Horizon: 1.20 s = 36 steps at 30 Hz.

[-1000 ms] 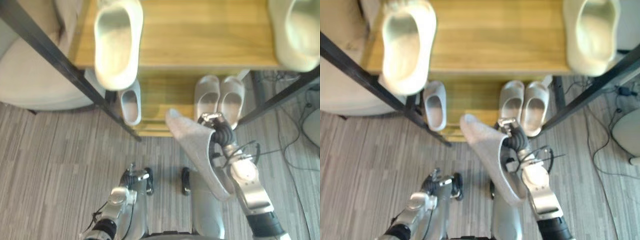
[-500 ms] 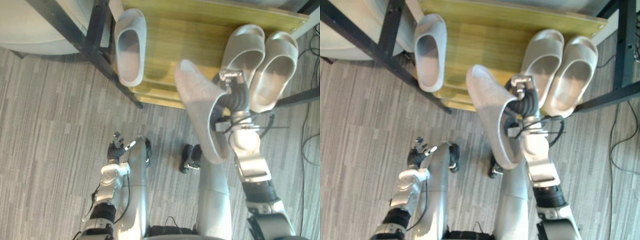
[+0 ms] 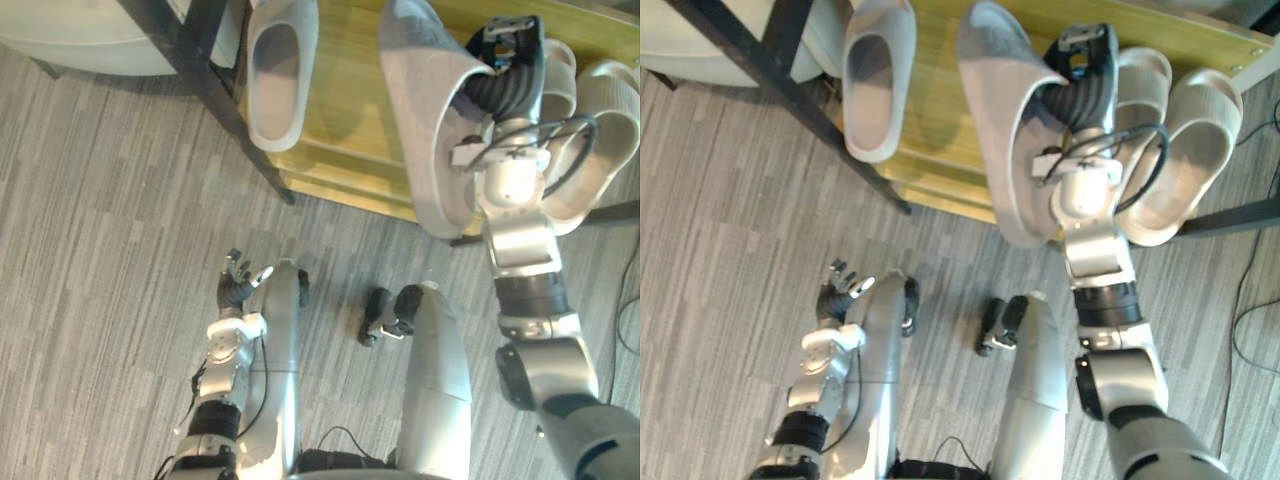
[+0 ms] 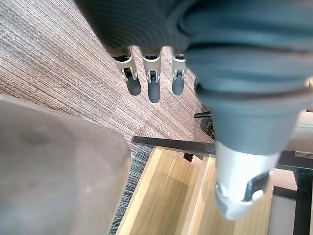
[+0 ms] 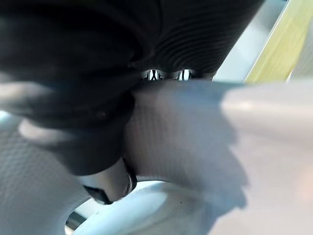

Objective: Organize the slippers on the shoe rack

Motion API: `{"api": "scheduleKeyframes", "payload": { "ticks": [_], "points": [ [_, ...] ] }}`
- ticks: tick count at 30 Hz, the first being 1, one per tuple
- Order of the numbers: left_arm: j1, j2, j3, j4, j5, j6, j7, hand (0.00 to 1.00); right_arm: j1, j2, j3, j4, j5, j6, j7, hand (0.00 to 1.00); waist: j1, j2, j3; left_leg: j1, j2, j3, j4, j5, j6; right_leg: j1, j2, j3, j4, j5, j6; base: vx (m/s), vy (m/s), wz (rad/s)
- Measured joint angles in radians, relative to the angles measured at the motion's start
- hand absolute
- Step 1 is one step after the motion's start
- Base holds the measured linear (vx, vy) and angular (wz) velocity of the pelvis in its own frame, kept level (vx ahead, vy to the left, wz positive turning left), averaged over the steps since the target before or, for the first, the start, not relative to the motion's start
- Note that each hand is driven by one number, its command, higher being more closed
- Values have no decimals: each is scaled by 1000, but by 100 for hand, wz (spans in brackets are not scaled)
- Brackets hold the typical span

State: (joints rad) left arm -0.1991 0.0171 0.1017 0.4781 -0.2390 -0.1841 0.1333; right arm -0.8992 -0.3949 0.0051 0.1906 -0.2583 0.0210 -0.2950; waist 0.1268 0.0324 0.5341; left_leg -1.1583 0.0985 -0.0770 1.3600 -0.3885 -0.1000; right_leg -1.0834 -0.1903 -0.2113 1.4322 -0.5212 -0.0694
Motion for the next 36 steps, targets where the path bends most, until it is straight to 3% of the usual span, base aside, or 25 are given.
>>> {"api": "scheduleKeyframes", "payload": {
  "ticks": [8,19,20,25,36],
  "points": [
    [-21,-12,-1,-10,-4,-1,21,0,-162,1,1,215,-18,36,-30,100,33,-8,-6,-35,-2,-23,14,5,-12,-18,-5,-24,16,-8,-12,-7,-13,4],
    [-34,3,0,7,-40,-2,64,0,-360,10,57,511,-15,53,-40,100,63,-29,-29,-103,-21,-51,50,13,-27,-70,-24,-46,66,-24,-32,-3,-28,7],
    [-34,15,0,50,-40,3,70,0,-378,15,64,547,-14,55,-40,0,69,-28,-30,-106,-22,-54,56,13,-27,-70,-26,-49,72,-27,-37,-7,-33,5],
    [-28,42,-3,140,-39,61,81,0,-437,45,81,624,-5,65,-41,0,78,-33,-37,-141,-23,-63,60,25,-38,-97,-34,-62,86,-30,-40,-5,-35,9],
    [-26,45,-6,143,-39,62,82,0,-440,49,82,659,26,67,-72,0,81,-35,-39,-150,-19,-56,58,36,-38,-109,-43,-62,97,-35,-43,-1,-9,2]
  ]
}}
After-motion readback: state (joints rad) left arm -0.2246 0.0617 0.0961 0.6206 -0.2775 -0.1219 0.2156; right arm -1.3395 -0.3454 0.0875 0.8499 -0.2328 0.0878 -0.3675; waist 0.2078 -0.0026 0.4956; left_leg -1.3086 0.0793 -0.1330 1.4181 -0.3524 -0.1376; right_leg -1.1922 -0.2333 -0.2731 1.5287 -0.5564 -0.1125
